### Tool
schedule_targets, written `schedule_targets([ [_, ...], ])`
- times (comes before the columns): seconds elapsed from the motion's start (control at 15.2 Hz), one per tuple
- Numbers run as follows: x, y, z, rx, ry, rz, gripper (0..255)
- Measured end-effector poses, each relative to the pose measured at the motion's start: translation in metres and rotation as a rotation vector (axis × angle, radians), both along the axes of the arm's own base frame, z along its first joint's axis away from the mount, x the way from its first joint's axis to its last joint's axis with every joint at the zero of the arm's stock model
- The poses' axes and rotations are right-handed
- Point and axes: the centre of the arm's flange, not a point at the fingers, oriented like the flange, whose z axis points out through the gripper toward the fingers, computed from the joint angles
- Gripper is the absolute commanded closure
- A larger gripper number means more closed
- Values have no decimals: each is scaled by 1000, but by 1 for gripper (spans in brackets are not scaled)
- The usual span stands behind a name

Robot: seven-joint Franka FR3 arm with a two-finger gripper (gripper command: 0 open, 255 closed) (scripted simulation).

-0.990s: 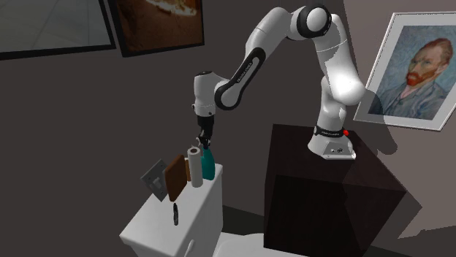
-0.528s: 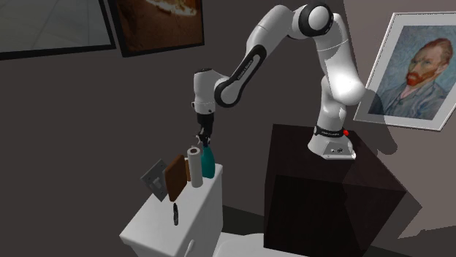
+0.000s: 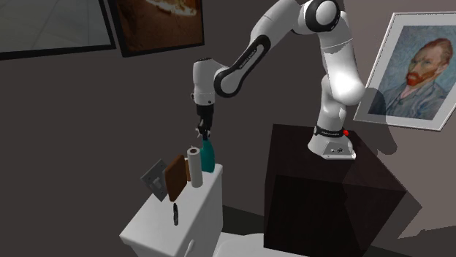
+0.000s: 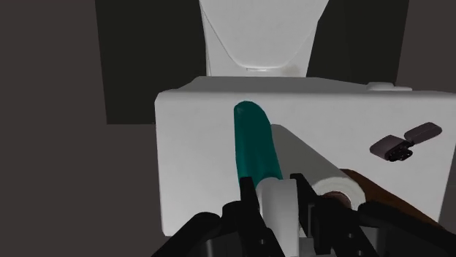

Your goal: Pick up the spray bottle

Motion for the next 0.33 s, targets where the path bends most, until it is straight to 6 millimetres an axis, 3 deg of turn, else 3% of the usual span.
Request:
schedule_targets([
  [0.33, 0, 1, 26, 0, 0, 0, 255],
])
